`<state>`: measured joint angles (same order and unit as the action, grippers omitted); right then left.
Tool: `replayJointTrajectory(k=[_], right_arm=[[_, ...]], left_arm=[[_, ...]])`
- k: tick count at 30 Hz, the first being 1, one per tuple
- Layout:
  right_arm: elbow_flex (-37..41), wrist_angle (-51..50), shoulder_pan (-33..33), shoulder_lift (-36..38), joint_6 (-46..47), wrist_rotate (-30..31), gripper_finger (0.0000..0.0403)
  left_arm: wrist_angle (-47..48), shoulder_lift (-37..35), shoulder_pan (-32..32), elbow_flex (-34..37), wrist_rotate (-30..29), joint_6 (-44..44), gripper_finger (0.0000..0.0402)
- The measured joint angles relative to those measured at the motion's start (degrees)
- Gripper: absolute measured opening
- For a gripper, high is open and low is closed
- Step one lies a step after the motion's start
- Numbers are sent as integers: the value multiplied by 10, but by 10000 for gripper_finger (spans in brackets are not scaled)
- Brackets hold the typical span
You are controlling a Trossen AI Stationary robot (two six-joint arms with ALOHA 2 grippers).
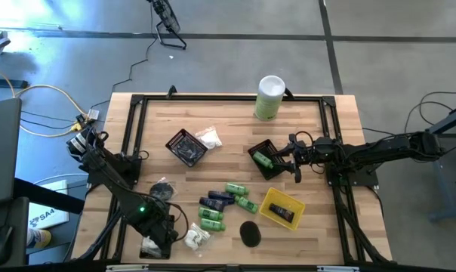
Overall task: Pick & Place Travel size toiletries
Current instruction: Put the shampoo bottle into the top right black bin
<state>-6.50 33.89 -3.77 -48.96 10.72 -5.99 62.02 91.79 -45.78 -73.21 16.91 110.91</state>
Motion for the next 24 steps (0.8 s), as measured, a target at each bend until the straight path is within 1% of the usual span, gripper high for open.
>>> replayJointTrajectory(k=[4,6,9,12,14,17,21,24], right_arm=[[0,0,0,0,0,0,179],[0,1,0,0,0,0,179],[0,7,0,0,0,0,179],[0,23,0,0,1,0,179],[0,29,0,0,0,0,179],[0,37,0,0,0,7,179],[0,50,0,0,0,52,179],[0,65,0,0,1,79,179]], left_arm=[[13,-1,0,0,0,-35,92],[15,-5,0,0,-14,-63,94],[16,-21,2,0,-63,-95,92],[11,-41,14,0,-119,-142,79],[9,-59,25,0,-161,-192,65],[8,-79,45,0,-256,-296,41],[-3,-95,79,0,-399,-460,10],[-32,-99,109,0,-483,-580,3]])
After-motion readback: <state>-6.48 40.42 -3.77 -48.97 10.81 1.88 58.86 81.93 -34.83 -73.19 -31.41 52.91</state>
